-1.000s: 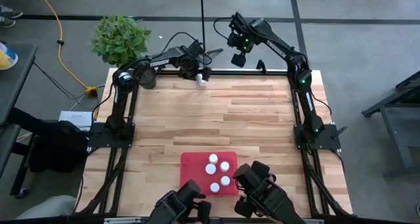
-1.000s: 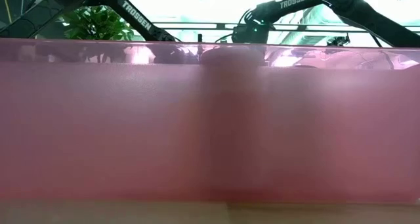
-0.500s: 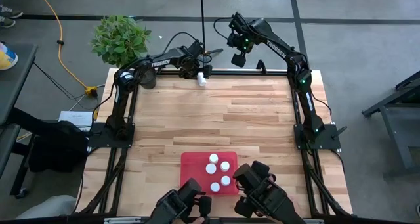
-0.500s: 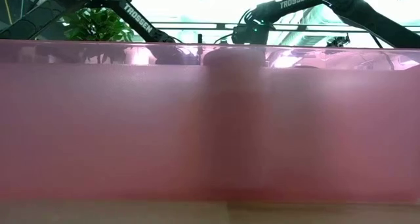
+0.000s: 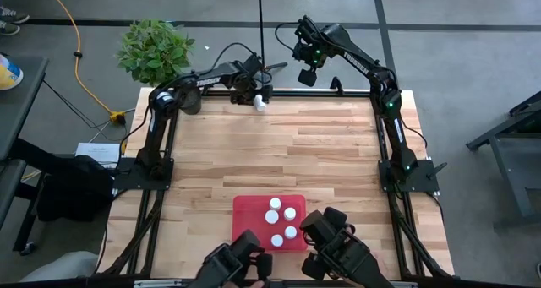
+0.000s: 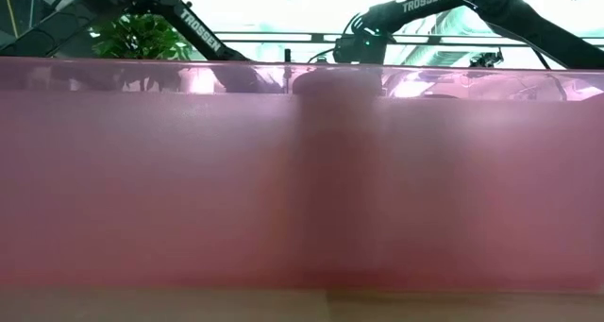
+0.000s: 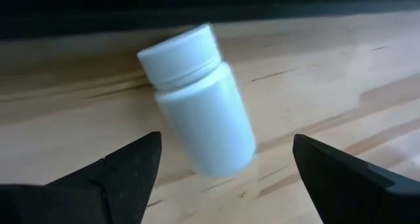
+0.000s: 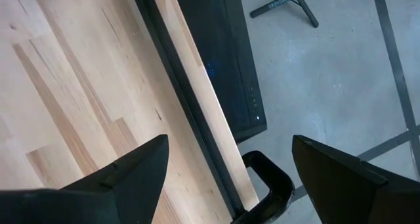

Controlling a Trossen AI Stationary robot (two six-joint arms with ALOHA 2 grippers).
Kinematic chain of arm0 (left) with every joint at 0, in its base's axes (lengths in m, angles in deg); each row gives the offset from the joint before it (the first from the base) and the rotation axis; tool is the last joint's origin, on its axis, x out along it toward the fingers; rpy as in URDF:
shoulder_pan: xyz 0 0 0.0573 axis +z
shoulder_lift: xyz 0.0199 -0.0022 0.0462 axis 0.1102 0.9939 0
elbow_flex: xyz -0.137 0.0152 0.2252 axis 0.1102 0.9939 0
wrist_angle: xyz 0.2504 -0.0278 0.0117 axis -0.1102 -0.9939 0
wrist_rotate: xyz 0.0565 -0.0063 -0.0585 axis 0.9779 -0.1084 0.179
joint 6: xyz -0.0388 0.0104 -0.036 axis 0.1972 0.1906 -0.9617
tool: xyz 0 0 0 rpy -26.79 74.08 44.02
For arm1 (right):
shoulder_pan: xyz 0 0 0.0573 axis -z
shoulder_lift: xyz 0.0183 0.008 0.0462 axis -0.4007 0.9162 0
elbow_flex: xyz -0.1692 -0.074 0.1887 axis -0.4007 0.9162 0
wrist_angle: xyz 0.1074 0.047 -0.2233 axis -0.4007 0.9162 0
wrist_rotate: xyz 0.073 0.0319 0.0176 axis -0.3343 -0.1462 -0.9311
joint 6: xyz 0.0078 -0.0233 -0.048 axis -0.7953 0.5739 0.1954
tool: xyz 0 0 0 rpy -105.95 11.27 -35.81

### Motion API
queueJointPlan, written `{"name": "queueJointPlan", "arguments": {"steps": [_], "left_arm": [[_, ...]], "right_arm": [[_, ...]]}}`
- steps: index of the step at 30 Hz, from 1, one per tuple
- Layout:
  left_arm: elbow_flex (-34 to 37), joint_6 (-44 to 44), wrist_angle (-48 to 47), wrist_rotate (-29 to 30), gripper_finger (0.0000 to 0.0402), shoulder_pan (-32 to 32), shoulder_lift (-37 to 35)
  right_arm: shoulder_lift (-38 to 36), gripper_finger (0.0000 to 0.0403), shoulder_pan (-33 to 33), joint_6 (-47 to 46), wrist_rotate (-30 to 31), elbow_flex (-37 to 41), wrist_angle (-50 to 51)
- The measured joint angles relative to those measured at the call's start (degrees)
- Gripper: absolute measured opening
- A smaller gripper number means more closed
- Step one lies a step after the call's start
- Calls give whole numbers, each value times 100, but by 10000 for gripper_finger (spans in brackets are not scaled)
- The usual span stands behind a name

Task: Pick and place pill bottles into a basket
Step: Put the white medicine bottle into the red bin

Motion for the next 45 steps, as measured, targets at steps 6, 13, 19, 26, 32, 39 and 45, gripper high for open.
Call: {"name": "queueJointPlan", "arguments": {"steps": [6, 13, 19, 26, 32, 39, 45], "left_arm": [[-17, -166, 61, -411, 375, 6, 314], [-55, -424, 152, -528, 362, 52, 384], [-186, -446, 260, -576, 304, 68, 438], [-188, -448, 247, -555, 225, 74, 438], [-196, -356, 243, -554, 199, 74, 436], [-197, -141, 228, -576, 196, 74, 429], [-197, 67, 222, -734, 195, 74, 426]], "right_arm": [[0, 313, 0, -3, -22, 0, 5], [0, 313, 0, -12, -66, 0, 28], [0, 313, 0, -19, -70, 0, 66], [0, 313, 0, -20, -128, 0, 92], [0, 313, 0, -35, -198, 0, 127], [0, 313, 0, -35, -198, 0, 127], [0, 313, 0, -35, -199, 0, 148]]}}
